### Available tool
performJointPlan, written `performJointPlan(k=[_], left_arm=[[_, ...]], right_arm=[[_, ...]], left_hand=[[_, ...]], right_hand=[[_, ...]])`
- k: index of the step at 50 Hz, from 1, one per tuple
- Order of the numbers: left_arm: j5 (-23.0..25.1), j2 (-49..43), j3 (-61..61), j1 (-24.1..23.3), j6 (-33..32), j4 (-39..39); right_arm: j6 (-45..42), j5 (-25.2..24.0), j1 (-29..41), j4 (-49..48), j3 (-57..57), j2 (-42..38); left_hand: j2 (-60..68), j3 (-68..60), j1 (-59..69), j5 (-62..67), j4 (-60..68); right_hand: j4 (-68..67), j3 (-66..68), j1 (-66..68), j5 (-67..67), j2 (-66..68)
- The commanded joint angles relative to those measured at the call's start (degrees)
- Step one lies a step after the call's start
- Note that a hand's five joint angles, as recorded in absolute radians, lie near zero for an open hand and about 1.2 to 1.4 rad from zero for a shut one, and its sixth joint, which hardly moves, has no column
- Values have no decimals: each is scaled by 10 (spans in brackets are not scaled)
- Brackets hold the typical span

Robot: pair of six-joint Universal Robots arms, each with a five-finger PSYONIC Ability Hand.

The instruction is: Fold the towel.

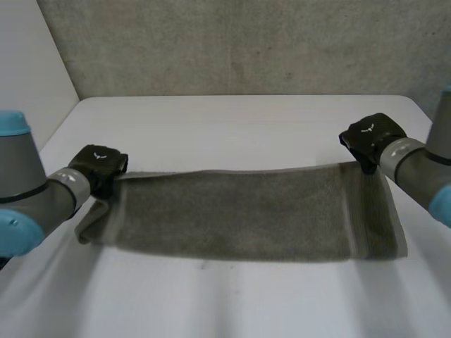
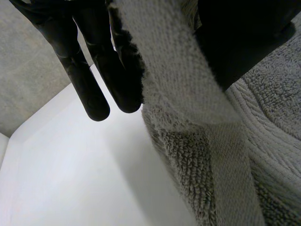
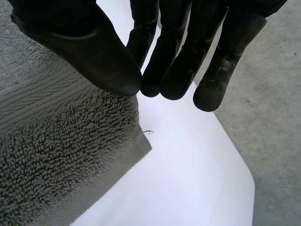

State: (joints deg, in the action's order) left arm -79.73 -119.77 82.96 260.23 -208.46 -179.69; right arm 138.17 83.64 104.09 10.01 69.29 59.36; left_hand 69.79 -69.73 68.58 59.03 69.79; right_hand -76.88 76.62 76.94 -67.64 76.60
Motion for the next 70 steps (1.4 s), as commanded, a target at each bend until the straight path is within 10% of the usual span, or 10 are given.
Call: performJointPlan(k=[1, 17, 32, 40, 63, 70], left_arm=[[0, -69, -141, -21, 4, -1], [-51, -11, -454, -43, 219, -42], [15, -11, -166, -20, 207, -23], [44, -10, 4, 6, 69, -56], [45, 39, 102, 21, 10, -66], [44, 32, 102, 24, 14, -90]], right_arm=[[0, 20, 16, -45, -104, -69], [137, 51, 22, -50, -453, -35], [118, -6, 19, 33, -173, -21], [80, -37, 8, -47, 47, 15], [75, -77, -6, -148, 205, 23], [72, -71, -7, -177, 212, 0]], left_hand=[[102, -103, 114, 110, 102], [102, -103, 114, 110, 102], [102, -103, 114, 110, 102], [102, -103, 114, 110, 102], [102, -103, 114, 110, 102], [102, -103, 114, 110, 102]], right_hand=[[-31, 34, 31, -24, 34], [-31, 34, 31, -24, 34], [-31, 34, 31, -24, 34], [-31, 34, 31, -24, 34], [-31, 34, 31, -24, 34], [275, -273, -276, 283, -272]])
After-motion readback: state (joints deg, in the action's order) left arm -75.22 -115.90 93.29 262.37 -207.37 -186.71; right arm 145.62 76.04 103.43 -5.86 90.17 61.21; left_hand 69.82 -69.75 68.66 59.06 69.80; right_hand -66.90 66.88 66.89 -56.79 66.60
